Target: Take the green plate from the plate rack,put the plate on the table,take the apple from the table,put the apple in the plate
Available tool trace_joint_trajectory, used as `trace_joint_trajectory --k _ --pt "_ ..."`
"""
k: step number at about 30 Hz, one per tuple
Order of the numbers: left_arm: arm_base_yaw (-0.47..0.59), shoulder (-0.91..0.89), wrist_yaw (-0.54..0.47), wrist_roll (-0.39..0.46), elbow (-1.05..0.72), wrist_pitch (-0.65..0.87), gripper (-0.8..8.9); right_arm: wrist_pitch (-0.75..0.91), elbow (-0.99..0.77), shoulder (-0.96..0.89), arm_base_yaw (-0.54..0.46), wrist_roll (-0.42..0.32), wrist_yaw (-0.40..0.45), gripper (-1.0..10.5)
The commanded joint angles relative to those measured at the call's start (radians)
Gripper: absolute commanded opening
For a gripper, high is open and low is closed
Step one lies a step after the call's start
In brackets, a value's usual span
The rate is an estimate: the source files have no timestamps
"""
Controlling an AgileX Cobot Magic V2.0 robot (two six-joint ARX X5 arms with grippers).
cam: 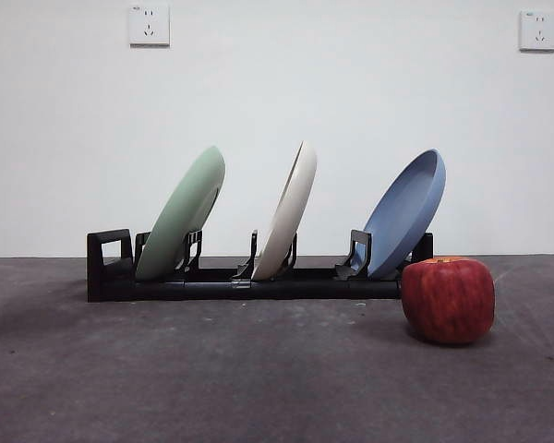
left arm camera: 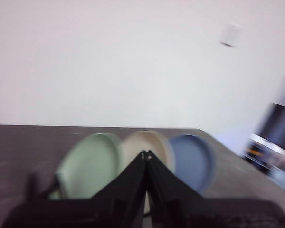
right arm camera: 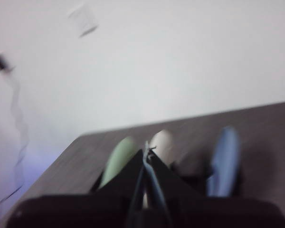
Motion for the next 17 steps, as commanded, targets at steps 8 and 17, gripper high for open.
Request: trace_joint_trajectory --k 8,17 --pt "-0.026 0.426 0.186 0.158 0.545 -0.478 -0.05 -0.540 0.479 0.434 0.130 -0.236 -0.089 0.0" --pt "-0.099 0.723 0.116 0.331 0.846 -0.806 1.10 -0.698 0.642 0.644 0.264 -0.301 0.155 2.5"
